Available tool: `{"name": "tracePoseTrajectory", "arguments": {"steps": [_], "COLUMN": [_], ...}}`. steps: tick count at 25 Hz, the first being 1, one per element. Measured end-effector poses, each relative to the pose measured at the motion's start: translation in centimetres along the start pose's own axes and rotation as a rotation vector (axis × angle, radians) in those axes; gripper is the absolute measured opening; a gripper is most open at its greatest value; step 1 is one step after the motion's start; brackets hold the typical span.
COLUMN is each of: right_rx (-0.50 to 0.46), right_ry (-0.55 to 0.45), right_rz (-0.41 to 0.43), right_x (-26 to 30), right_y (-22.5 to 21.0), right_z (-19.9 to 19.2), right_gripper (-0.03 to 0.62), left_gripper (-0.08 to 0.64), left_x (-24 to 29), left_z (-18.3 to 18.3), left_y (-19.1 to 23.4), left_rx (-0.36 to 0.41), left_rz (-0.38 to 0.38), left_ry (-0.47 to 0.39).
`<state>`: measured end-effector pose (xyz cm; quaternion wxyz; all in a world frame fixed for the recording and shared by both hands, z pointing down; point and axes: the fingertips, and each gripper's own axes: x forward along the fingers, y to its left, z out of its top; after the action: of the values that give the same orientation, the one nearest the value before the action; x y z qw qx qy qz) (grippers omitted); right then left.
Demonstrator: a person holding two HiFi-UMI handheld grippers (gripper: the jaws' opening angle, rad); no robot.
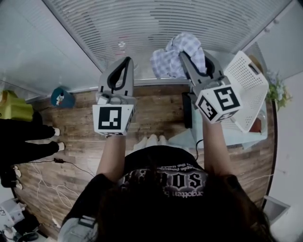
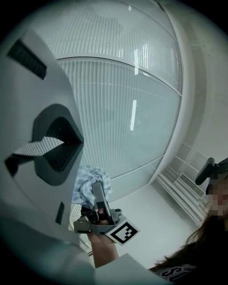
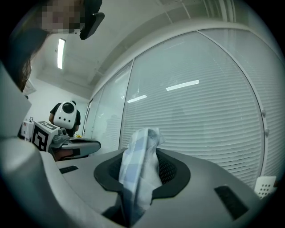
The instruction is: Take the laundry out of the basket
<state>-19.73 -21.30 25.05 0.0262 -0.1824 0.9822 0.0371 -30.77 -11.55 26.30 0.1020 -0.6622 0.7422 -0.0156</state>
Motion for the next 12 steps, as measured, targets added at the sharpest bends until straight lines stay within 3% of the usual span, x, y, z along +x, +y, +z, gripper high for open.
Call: {"name": "tracePoseTrajectory", "arguments": {"steps": [12], "right_rx": [0.02], "right_ry": [0.02], "right_rz": [0.04], "right_x": [2.1], "right_y": [5.5], "right_z": [-2.5], "right_gripper": [0.123], "left_gripper": [-0.003], "left_x": [-2.9], "left_z": [-1.4], "left_y": [4.0], "left_rx": [-0.001], "left_rz": [0.02], "left_ry": [0.012]}}
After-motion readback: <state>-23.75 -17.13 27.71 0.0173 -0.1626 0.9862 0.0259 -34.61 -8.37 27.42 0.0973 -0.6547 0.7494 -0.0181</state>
